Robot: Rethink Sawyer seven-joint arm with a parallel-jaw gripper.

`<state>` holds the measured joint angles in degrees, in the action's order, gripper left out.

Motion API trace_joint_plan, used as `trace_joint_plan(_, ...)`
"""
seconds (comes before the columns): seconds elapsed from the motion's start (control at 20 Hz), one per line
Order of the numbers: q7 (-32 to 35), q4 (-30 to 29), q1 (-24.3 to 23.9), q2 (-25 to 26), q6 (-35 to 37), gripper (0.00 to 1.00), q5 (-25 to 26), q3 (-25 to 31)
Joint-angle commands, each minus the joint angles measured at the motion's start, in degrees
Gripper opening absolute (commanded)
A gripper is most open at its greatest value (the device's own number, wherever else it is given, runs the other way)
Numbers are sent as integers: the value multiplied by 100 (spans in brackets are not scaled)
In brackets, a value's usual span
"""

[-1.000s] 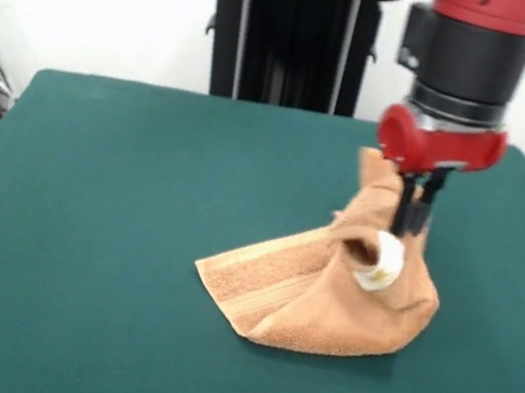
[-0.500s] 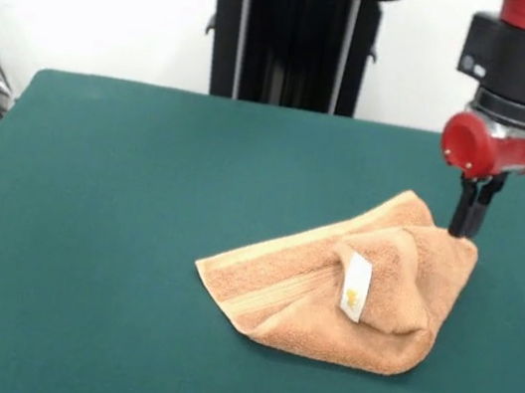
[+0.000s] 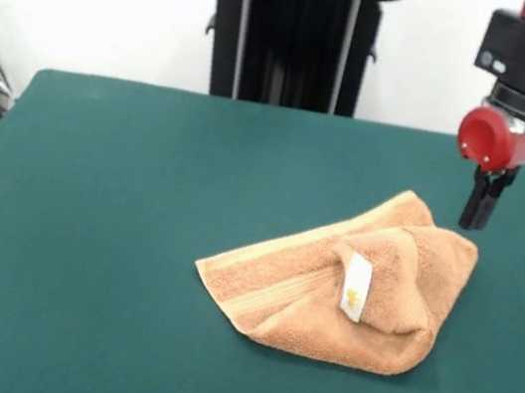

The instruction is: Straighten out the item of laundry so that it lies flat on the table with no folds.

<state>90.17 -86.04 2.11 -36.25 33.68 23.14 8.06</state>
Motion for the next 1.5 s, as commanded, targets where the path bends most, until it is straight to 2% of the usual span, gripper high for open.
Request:
trace_joint_plan(0.05,1431,-37,163,496,-97,0,-291,-151)
trace_joint_plan(0.45,864,-137,-218,392,-238,0,-269,54)
trace_joint_plan(0.5,759,-149,-282,380,-171,100,-266,121)
trace_joint_plan(0.6,905,-248,-388,360,-290,100,-414,164)
trace_joint_plan(0.65,776,-244,-480,352,-256,100,-399,215)
trace_joint_plan(0.75,-25,-146,-708,321,105,100,-210,448)
trace_joint_plan(0.85,65,-298,-971,323,-128,100,-306,527)
trace_joint_plan(1.15,-417,-504,-1649,326,-205,100,-199,919)
trace_joint_plan(1.5,-807,-528,-2184,509,-183,100,-72,1517)
